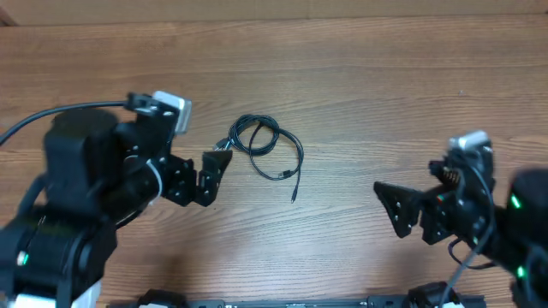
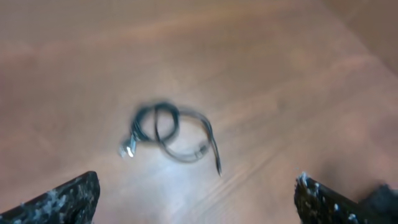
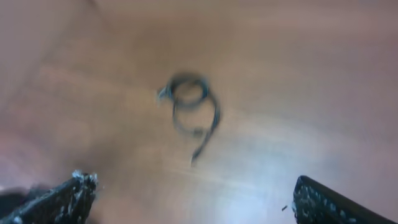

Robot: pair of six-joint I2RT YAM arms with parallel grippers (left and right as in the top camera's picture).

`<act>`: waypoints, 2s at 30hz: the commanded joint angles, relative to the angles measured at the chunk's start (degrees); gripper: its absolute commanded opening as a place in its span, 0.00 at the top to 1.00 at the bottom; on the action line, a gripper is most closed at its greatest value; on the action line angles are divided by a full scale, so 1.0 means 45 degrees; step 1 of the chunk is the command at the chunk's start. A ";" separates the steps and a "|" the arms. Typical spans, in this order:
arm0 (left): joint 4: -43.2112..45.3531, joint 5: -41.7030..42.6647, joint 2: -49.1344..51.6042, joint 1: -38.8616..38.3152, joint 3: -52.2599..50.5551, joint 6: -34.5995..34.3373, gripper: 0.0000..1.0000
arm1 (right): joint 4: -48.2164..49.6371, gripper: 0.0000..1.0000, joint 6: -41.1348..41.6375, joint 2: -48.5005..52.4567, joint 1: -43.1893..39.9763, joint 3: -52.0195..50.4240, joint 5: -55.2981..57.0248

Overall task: Untangle cables
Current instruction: 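Raise both arms and move grippers toward the black cable coil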

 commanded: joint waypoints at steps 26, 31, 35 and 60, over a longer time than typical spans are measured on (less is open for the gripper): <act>-0.3458 0.0617 0.5387 -0.0083 0.0316 -0.0102 0.00 | -0.4065 0.00 0.0039 0.4532 -0.0015 0.0850 -0.0452; -0.3837 0.0622 0.6159 -0.0083 0.0311 -0.0107 0.01 | -0.4051 0.00 0.0039 0.4872 -0.0015 0.0850 -0.0447; -0.4104 0.0627 0.6611 -0.0083 0.0306 -0.0204 0.00 | -0.4056 0.00 0.0039 0.5076 -0.0015 0.0850 -0.0442; -0.3832 0.0622 0.6980 -0.0083 0.0253 -0.1307 0.01 | -0.3954 0.00 0.0034 0.5362 -0.0019 0.0845 -0.0379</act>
